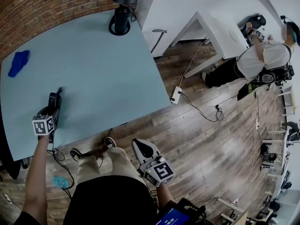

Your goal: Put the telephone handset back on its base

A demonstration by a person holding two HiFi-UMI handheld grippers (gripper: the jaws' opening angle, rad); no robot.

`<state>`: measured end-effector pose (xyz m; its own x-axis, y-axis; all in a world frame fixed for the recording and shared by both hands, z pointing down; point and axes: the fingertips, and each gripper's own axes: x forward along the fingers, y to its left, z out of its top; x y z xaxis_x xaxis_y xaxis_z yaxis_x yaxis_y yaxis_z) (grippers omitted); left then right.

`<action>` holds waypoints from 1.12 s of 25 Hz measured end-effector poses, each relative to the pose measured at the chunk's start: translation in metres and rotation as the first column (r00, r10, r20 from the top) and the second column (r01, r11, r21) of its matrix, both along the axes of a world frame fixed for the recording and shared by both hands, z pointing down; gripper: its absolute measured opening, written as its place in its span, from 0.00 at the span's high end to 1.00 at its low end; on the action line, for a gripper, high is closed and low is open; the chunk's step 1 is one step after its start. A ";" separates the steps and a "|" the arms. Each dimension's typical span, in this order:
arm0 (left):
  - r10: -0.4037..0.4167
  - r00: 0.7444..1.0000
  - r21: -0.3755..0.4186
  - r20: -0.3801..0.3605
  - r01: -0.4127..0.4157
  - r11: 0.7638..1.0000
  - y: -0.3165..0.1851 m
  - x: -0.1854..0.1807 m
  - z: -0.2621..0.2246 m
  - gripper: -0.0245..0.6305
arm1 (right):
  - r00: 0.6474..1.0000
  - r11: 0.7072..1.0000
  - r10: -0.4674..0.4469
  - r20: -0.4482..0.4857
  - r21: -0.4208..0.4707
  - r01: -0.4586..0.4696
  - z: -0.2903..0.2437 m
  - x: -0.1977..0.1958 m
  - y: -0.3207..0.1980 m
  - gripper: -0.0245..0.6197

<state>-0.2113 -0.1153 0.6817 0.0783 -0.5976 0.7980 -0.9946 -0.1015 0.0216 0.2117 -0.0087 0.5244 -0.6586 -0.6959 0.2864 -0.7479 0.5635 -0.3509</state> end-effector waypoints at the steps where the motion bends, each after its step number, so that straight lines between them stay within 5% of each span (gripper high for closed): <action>1: 0.007 1.000 -0.005 0.011 -0.007 1.000 0.001 0.001 0.000 0.54 | 1.000 1.000 -0.003 -0.001 0.004 0.003 -0.001 0.000 0.000 0.93; 7: 0.016 0.999 -0.054 0.033 -0.014 0.998 0.018 0.003 0.014 0.53 | 0.999 0.999 -0.042 -0.006 0.015 0.042 -0.005 -0.011 -0.003 0.93; 15: -0.055 0.996 0.085 -0.071 0.061 0.994 0.056 -0.002 -0.017 0.54 | 0.991 0.991 -0.131 -0.004 0.015 0.131 -0.012 -0.051 -0.015 0.93; 21: -0.135 0.984 0.154 -0.119 0.152 0.976 0.138 -0.017 -0.036 0.67 | 0.960 0.959 -0.281 0.006 -0.043 0.281 0.008 -0.120 -0.025 0.93; 24: -0.179 0.966 0.196 -0.186 0.215 0.957 0.157 -0.029 -0.052 0.78 | 0.938 0.937 -0.347 -0.018 -0.051 0.346 0.011 -0.166 -0.040 0.93; 28: -0.173 0.966 0.390 -0.190 0.236 0.890 0.137 -0.050 -0.115 0.79 | 0.893 0.887 -0.449 -0.015 0.112 0.448 -0.044 -0.244 -0.070 0.93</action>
